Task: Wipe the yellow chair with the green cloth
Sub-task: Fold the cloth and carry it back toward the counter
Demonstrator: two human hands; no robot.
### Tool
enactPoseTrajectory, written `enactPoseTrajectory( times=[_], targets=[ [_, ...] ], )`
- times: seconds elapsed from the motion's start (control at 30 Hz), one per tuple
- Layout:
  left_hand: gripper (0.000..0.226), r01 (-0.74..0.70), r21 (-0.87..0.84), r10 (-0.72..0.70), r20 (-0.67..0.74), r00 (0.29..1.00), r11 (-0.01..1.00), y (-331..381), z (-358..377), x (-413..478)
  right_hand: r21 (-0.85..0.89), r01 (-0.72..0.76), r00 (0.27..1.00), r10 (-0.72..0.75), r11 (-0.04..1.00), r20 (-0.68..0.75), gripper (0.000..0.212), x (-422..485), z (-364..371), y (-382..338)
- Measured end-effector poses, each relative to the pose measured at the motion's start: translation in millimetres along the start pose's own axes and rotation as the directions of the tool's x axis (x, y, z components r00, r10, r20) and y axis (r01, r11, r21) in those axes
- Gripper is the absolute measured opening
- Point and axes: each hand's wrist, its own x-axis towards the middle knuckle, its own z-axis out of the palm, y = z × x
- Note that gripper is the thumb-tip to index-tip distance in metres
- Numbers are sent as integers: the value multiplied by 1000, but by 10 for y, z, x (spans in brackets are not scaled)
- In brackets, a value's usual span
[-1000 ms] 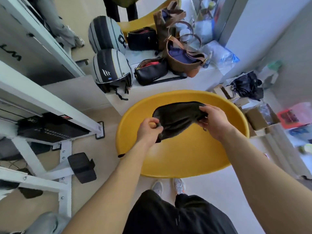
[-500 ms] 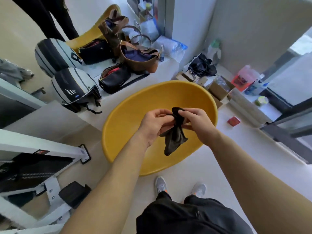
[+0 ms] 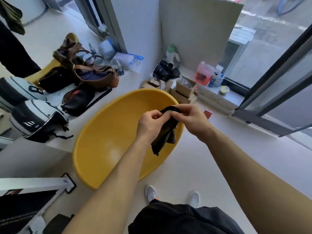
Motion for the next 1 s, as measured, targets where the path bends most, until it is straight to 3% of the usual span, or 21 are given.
enactPoseTrajectory(
  times=[0.1, 0.17, 0.3, 0.43, 0.53, 0.67, 0.73, 0.9, 1.0],
  targets=[
    [54, -82, 15, 81, 51, 995, 997, 53, 453, 20, -4, 6, 997, -6, 1000, -77, 17, -143, -454, 26],
    [60, -131, 165, 121, 71, 990, 978, -34, 763, 36, 44, 6, 986, 1, 999, -165, 22, -269, -773, 29],
    [41, -195, 524, 57, 267, 962, 829, -267, 1435, 41, 243, 26, 964, 40, 970, -265, 23, -541, -1469, -18],
    [33, -327, 618, 124, 348, 929, 715, -30, 1960, 160, 274, 30, 913, 85, 961, -398, 23, -882, -2269, 90],
    [31, -389, 524, 161, 427, 890, 758, 395, 2303, 293, 233, -45, 748, 187, 971, -637, 25, -1252, -2973, 407],
    [16, -497, 360, 179, 640, 747, 789, 1146, 2966, 387, 222, -227, 463, 305, 948, -832, 20, -1840, -3772, 1018],
    [5, -487, 293, 149, 715, 683, 823, 1506, 3398, 372, 292, -264, 336, 371, 919, -866, 21, -2151, -4087, 1292],
    [22, -421, 114, 157, 816, 557, 900, 2127, 4606, 339, 440, -259, 76, 472, 860, -878, 26, -2927, -4732, 1685],
    [29, -245, 75, 58, 867, 494, 967, 2367, 5361, 310, 503, -223, -43, 507, 835, -861, 25, -3373, -5060, 1803]
  ],
)
